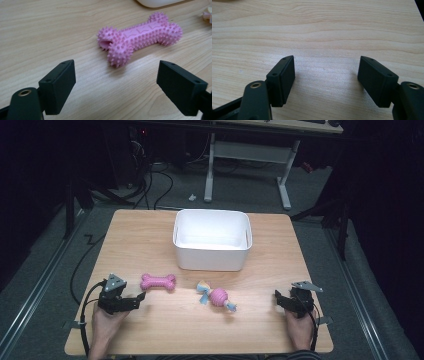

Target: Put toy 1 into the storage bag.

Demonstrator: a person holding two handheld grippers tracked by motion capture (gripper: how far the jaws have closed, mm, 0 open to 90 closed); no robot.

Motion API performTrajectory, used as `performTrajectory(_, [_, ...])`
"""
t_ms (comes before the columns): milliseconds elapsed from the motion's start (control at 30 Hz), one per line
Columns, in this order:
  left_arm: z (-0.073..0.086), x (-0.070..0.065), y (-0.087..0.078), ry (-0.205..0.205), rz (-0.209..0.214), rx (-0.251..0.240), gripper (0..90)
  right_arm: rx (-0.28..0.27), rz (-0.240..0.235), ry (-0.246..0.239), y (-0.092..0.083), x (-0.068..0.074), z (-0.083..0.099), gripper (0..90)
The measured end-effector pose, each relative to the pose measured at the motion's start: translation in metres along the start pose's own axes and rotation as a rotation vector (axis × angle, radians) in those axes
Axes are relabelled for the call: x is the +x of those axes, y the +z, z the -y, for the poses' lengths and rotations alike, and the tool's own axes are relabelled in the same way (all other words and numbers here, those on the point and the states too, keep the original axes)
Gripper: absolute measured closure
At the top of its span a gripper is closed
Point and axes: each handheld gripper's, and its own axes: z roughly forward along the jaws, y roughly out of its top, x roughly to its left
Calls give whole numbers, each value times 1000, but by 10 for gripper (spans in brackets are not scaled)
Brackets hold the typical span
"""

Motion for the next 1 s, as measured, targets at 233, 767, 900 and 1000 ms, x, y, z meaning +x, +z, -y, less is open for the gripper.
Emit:
performTrajectory(233, [-17,-8,3,50,20,-12,161,0,-1,0,0,0,0,305])
performTrajectory(767, [-42,-21,21,113,69,4,150,1,-3,-2,0,0,0,303])
performTrajectory(900, [-45,-23,30,113,82,22,136,1,-3,-1,0,0,0,302])
performTrajectory(1000, [-46,-23,33,121,85,27,133,1,-4,-2,0,0,0,302])
